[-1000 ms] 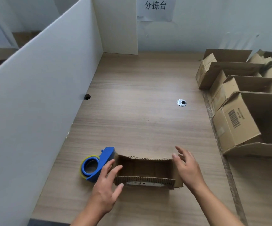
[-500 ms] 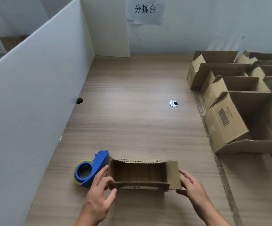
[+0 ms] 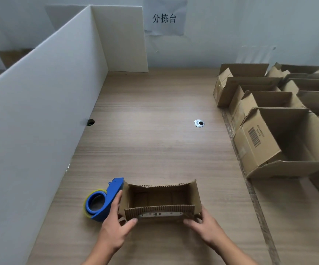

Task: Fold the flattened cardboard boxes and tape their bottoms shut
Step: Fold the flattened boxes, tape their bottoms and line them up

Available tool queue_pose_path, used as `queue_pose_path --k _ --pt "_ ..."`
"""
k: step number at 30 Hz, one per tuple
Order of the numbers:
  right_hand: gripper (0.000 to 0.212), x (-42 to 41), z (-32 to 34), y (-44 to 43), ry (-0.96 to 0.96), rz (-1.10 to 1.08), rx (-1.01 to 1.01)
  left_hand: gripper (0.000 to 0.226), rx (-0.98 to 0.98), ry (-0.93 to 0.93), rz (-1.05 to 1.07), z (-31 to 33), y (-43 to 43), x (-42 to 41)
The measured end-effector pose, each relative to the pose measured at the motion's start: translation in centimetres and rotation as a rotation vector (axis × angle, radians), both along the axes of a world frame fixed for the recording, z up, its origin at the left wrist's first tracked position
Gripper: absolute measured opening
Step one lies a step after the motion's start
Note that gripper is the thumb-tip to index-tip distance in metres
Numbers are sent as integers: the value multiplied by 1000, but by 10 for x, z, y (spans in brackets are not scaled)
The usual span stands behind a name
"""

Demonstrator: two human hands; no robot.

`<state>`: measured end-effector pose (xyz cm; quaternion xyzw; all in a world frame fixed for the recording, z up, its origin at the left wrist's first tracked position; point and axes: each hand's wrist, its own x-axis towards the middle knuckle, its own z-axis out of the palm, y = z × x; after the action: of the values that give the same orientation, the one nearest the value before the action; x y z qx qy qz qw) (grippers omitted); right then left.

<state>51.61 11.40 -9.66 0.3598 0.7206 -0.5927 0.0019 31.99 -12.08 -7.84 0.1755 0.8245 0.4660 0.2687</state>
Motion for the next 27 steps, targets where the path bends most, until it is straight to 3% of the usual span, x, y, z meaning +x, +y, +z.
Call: queue_pose_path --k 2,6,11,15,19,27 --pt "61 -6 8 -5 59 -59 57 92 31 -3 38 9 8 2" --pt "97 -7 27 -3 183 -119 73 85 59 -21 40 27 17 -4" --pt "81 0 81 3 275 -124 138 82 72 -99 -104 51 22 -15" --pt "85 20 105 0 280 -132 130 68 131 -144 -185 73 28 -14" --pt "81 46 122 -22 275 -163 120 76 105 -184 -249 85 22 -2" --pt "83 119 126 -56 244 -353 249 74 -60 -28 -436 97 29 35"
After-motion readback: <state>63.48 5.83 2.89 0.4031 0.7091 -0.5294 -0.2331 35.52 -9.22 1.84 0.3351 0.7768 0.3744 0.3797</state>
